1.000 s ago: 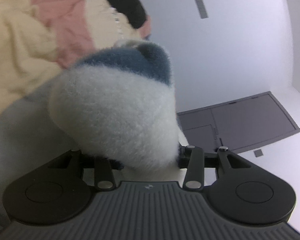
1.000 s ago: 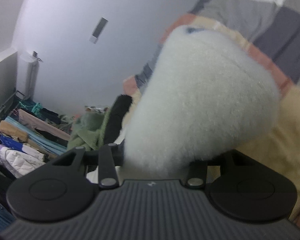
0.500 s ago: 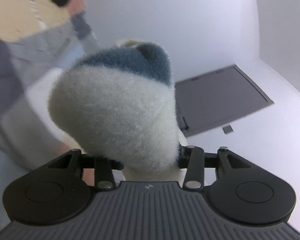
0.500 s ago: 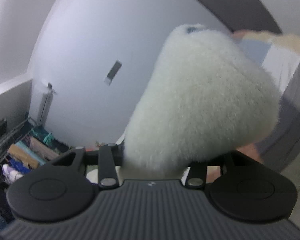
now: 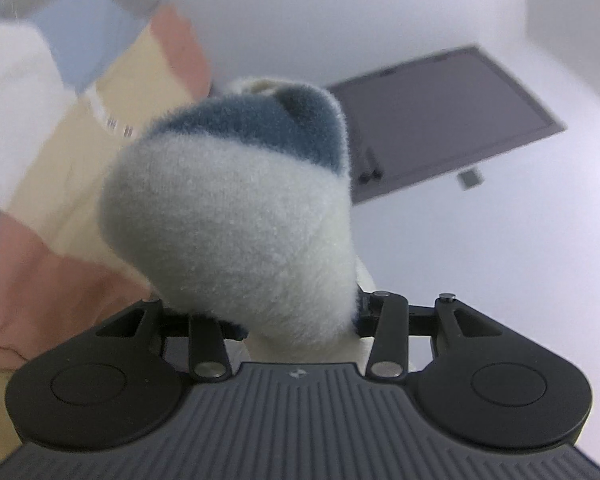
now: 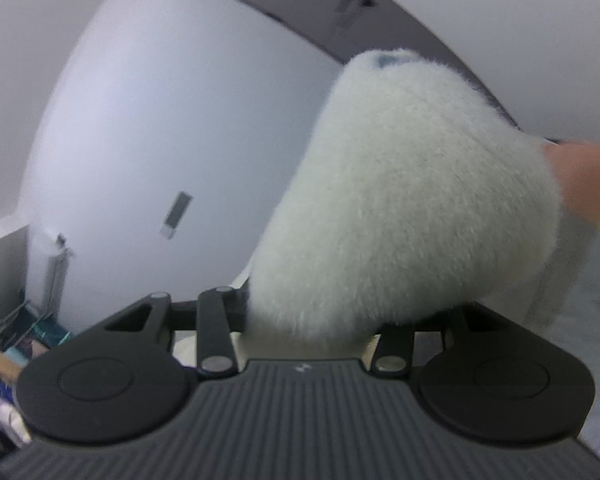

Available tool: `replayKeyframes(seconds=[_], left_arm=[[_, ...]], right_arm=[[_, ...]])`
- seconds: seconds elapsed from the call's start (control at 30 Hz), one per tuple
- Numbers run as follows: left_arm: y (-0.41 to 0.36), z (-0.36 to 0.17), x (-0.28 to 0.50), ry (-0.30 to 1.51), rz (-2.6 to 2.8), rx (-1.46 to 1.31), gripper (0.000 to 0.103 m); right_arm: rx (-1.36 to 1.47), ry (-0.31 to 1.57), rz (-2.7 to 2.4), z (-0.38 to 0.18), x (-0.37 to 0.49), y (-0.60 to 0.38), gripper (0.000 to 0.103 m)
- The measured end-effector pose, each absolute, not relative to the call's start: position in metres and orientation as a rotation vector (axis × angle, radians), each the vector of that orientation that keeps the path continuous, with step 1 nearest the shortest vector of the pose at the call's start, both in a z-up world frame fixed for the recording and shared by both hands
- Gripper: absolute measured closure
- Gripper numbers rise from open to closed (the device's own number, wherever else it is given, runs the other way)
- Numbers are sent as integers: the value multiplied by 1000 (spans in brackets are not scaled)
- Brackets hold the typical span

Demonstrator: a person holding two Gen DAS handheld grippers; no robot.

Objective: Fold large clothes
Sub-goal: 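Carry the lifted cream sweater roll with both tools and lower it onto the quilt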

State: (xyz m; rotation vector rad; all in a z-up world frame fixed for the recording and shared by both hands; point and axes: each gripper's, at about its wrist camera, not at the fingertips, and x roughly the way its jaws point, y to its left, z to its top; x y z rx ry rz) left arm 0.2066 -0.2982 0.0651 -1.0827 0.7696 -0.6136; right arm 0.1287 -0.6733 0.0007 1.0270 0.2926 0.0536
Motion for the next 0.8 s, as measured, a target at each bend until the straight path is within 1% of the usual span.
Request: replayKeyframes(seconds=[0.2, 0.33, 0.47, 0.67, 0.8], left_arm=[[-338, 14, 243, 857, -609, -1035, 55], [-344, -22, 256, 874, -608, -1022, 55], [-344, -57, 252, 876, -612, -1002, 55], [-339, -98, 258, 855, -609, -1004, 54], [-336, -109, 250, 837, -600, -1004, 54]], right_arm=[[1099, 325, -6, -60, 140, -697, 54], [1129, 328, -19, -100, 146, -699, 54], [1153, 322, -20, -136, 145, -701, 54], [1129, 291, 3, -165, 134, -696, 54], [1128, 300, -14, -172, 135, -686, 54]])
